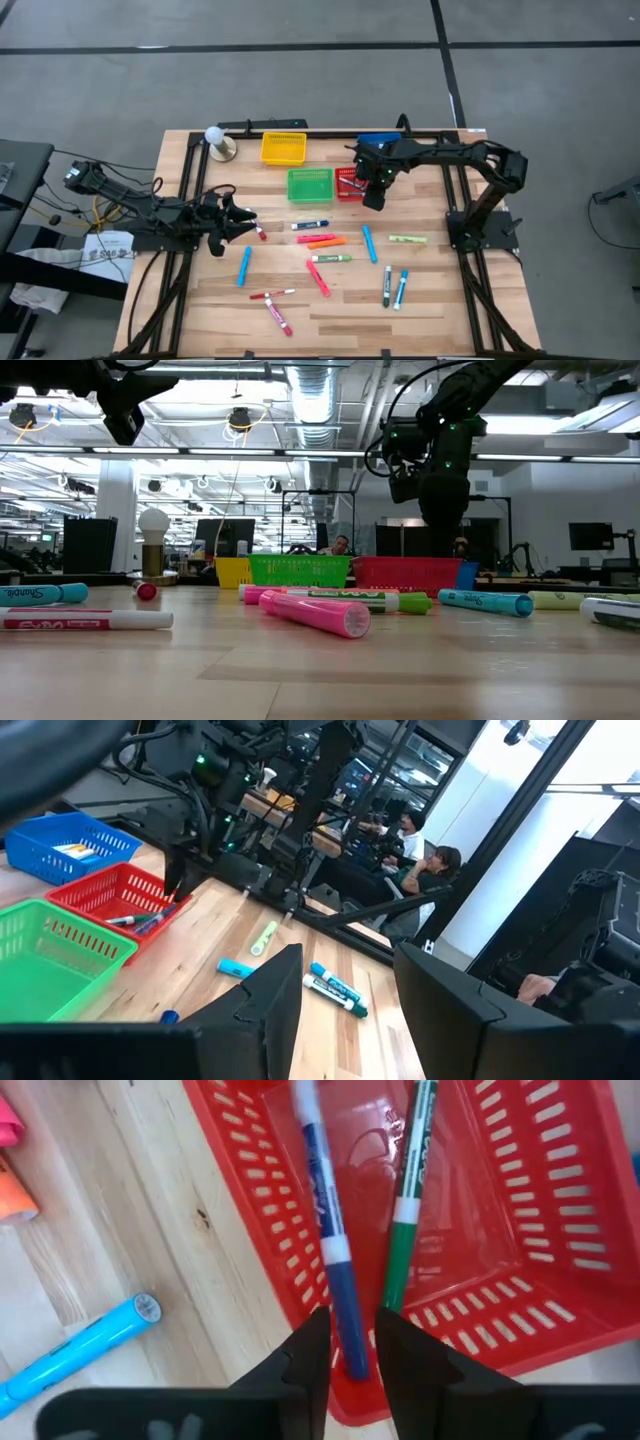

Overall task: Pick & Place Markers
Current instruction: Put the blue marker into the red bin, then put the red marker into the red bin

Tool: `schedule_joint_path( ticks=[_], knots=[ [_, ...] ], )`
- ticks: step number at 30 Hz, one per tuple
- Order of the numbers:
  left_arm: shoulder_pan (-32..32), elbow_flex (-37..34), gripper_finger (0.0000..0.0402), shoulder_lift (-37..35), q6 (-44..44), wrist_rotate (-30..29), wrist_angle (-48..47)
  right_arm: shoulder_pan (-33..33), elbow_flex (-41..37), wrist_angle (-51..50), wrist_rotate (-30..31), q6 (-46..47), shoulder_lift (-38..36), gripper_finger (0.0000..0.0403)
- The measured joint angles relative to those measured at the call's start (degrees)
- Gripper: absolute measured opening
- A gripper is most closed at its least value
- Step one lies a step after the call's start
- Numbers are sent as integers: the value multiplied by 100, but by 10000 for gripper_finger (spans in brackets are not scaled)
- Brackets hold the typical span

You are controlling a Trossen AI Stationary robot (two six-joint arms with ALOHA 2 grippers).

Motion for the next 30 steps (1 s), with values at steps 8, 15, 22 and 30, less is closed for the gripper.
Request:
schedule_joint_path(
  ticks=[8, 15, 22, 30],
  knots=[
    [-2, 0, 159, 0, 0, 0, 7, -20, 397, -178, -7, -4, 0, 110],
    [0, 0, 159, 0, 0, 0, 44, 351, 1134, -321, -12, -199, -710, 108],
    [-2, 0, 159, 0, 0, 0, 76, 886, 1152, 113, -7, -101, -2019, 109],
    [-2, -2, 159, -2, -187, 36, 142, 1595, 381, 652, 319, 1039, -3370, 109]
  ],
)
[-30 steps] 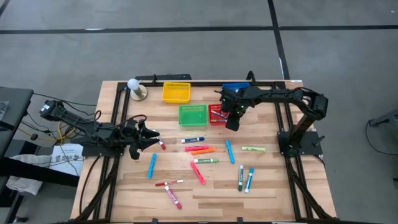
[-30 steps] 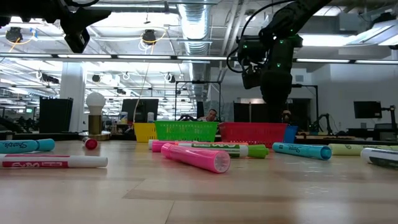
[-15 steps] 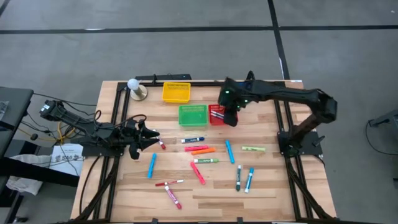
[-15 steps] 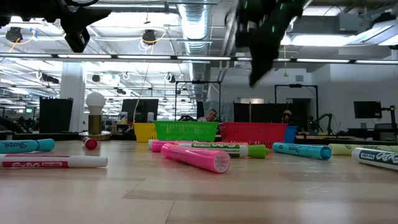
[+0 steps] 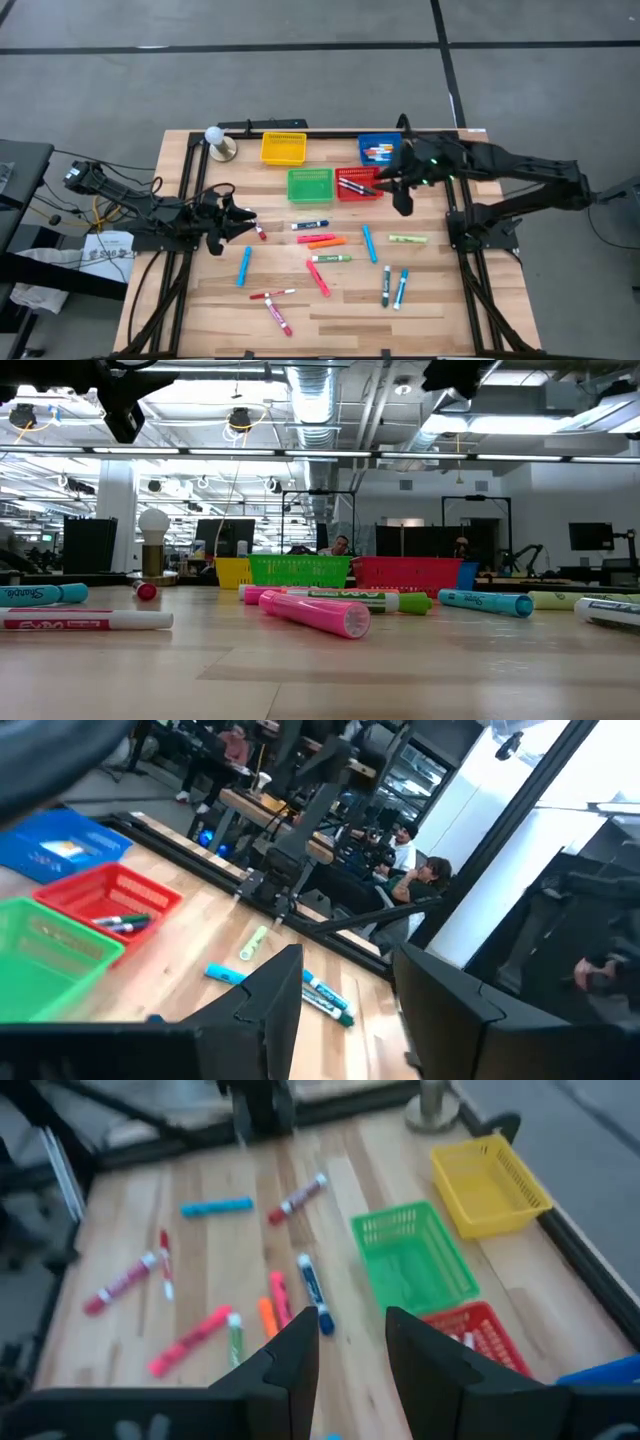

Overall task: Pick & Place Markers
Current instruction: Put the red marker into the red bin

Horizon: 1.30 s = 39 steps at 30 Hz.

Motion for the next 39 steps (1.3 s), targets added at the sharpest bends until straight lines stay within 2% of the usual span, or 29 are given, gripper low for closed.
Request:
schedule_joint_path(
  ticks=[6, 12, 18, 22, 27, 31, 39],
  knots=[
    [-9, 116, 159, 222, -158, 776, 63, 839, -1181, 986, 791, 940, -986, 109],
    [-11, 1045, 159, 1244, -125, 1425, -226, 1718, -2311, 1596, 1999, 1882, -1888, 109],
    [-90, 2458, 159, 2777, -947, 2472, -2157, 2449, -3076, 2087, 2970, 2521, -2586, 109],
    [-270, 3027, 159, 3685, -1504, 3056, -3372, 2787, -3319, 2121, 3417, 2771, -2791, 109],
    [-369, 3036, 159, 4442, -2116, 3492, -3711, 3126, -3397, 2267, 4171, 2860, -2791, 109],
    [-353, 2907, 159, 4807, -2251, 3564, -3677, 3322, -3485, 2415, 4675, 2860, -2787, 109],
    [-333, 2881, 159, 5098, -2079, 3543, -3559, 3710, -3668, 2418, 4826, 2661, -2783, 109]
  ],
)
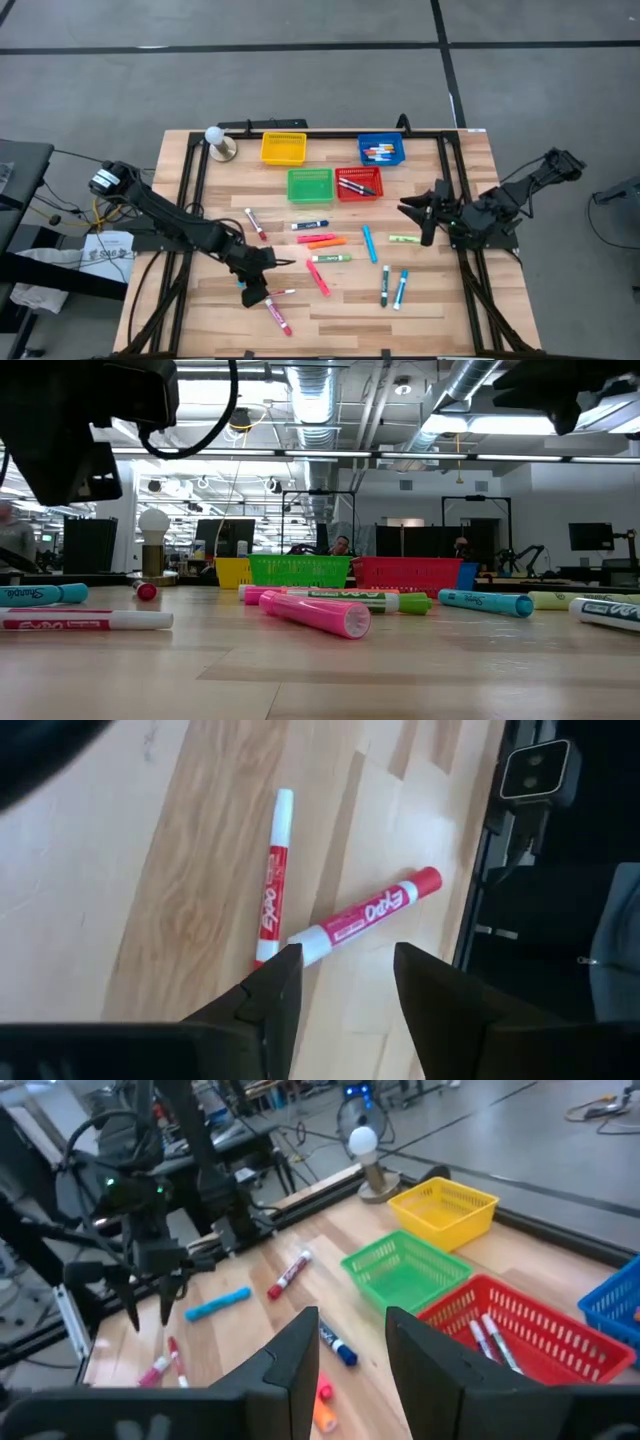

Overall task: Pick & Place Markers
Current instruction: Put the red marker into the red bin

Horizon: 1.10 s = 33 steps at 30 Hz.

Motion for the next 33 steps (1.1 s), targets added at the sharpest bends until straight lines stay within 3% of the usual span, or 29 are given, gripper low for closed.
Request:
schedule_joint_path(
  ticks=[6, 9, 11, 13, 18, 24, 33],
  knots=[
    [117, 0, 159, 1, 19, -3, -13, -160, -3, -453, -5, 160, 0, 109],
    [108, 0, 159, 1, 28, 0, -13, -309, -3, -513, -23, 843, -2, 109],
    [107, 0, 159, 1, 36, 3, -13, -435, -3, -477, -63, 617, -4, 109],
    [113, 0, 159, 1, 36, -2, -13, -601, -3, -301, -377, 152, -70, 109],
    [158, 0, 159, 1, 36, -37, -15, -1279, -1, 47, -1923, -738, -409, 109],
    [175, 0, 159, 1, -178, -138, -67, -1856, -91, 72, -2131, -941, -918, 109],
    [210, 2, 159, 95, -270, -153, -103, -1895, -1375, 1967, -2498, -1335, -1791, 109]
  ],
)
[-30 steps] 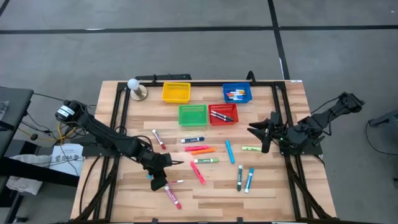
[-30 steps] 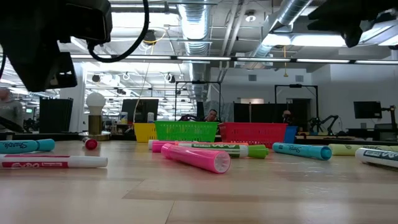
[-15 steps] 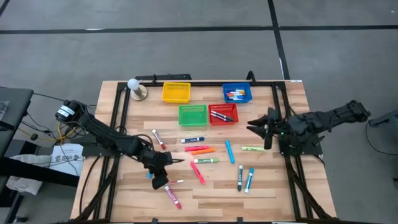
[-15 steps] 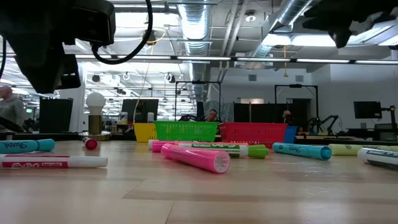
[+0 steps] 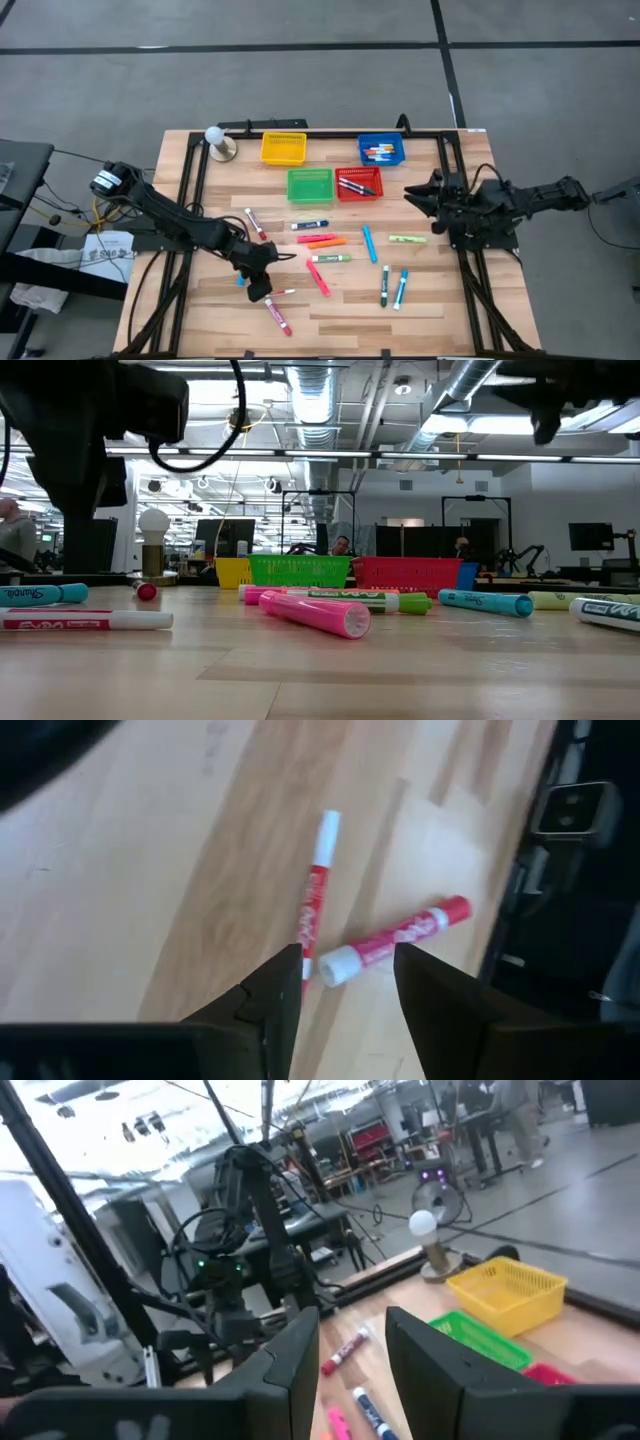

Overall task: Pick & Place Markers
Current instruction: Put the red marker into the red bin

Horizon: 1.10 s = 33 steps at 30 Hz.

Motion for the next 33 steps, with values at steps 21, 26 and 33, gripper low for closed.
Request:
schedule_joint_path(
  ticks=[21, 26, 33],
  knots=[
    [-175, 5, 159, 924, -463, 143, 566, -24, -639, 690, 50, 375, -133, 109],
    [-248, 72, 159, 923, -380, -202, 551, -24, -639, 687, 50, 366, -111, 109],
    [-258, 188, 159, 922, 18, -477, 539, -24, -639, 684, 52, 344, -111, 109]
  ],
)
